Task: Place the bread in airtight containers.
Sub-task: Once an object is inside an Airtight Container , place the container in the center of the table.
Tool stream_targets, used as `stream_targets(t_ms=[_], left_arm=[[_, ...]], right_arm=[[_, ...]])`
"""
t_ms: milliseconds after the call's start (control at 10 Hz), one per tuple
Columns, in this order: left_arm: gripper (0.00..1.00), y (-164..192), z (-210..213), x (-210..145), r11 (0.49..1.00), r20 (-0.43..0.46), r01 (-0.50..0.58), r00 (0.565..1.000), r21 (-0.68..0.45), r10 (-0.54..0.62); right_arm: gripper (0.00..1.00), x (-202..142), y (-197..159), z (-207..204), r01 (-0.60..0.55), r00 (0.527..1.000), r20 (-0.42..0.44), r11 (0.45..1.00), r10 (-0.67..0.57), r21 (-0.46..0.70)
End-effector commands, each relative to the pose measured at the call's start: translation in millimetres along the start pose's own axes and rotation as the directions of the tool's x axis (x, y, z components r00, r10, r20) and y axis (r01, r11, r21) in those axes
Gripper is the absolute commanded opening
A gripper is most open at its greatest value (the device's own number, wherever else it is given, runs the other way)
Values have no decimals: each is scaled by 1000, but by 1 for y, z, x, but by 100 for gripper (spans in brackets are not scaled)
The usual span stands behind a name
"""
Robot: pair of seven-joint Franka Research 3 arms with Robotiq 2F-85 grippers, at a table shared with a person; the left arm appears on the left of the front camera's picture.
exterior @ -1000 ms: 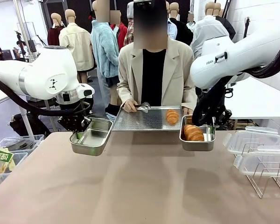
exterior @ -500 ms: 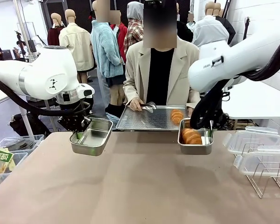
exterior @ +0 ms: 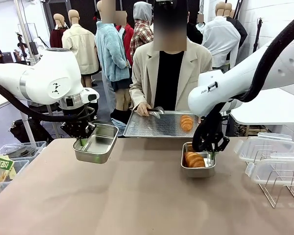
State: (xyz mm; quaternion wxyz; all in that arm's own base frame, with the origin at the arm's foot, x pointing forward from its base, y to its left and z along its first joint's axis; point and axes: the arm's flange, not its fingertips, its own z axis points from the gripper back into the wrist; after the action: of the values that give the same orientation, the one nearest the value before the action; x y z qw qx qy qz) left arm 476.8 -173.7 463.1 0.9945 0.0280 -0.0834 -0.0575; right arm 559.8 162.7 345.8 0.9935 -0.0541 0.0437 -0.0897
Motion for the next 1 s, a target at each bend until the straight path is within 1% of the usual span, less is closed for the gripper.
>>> stream_targets(t_ms=[0,100,400,500,600,800,900], left_arm=[[0,2,3,-2,1000,10,7,1000,14,-7],[0,2,3,-2,1000,10,7,1000,14,-7],[0,2,3,-2,1000,10,7,1000,14,-7],[0,2,3,-2,1000,10,7,1000,14,-7],[0,2,3,-2,1000,10,7,1000,14,-7],[0,2,3,-2,1000,10,7,1000,14,-7],[0,2,3,-2,1000,10,7,1000,14,-7]], right_arm=[[19,8,-1,7,-53,998,24,998,53,-27],[38,3,-3,9,-69,997,34,997,70,-38],[95,-5,-10,24,-80,995,66,997,81,-19],[100,-10,-13,35,-88,992,87,996,89,-22],[100,-19,-17,51,-89,990,112,996,90,-17],[100,-34,-23,78,-145,976,164,989,146,-16],[100,-37,-24,85,-153,973,173,988,152,-7]])
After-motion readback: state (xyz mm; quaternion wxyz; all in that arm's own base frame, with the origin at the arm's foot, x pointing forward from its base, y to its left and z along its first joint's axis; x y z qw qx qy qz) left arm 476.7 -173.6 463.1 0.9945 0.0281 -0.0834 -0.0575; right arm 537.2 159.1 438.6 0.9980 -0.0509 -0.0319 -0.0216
